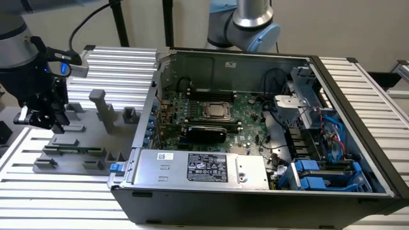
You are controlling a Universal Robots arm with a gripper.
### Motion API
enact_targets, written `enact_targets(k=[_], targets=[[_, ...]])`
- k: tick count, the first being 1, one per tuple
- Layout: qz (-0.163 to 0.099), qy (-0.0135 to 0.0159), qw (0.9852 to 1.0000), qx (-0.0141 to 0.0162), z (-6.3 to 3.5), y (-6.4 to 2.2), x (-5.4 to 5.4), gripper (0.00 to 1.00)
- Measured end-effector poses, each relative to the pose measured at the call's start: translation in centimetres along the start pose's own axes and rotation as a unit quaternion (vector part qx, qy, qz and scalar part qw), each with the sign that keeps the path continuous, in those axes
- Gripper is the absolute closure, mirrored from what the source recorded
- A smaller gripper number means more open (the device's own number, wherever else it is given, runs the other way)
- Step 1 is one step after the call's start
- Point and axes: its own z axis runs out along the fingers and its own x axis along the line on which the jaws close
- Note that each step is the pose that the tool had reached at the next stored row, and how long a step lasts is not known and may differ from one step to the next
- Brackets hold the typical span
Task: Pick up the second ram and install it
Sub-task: 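Pick up the second ram and move it above second insertion slot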
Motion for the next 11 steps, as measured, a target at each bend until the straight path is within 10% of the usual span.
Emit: enact_targets(k=[11], targets=[[0.0,0.0011,1.0,0.0,1.99,-0.02,0.0,0.0]])
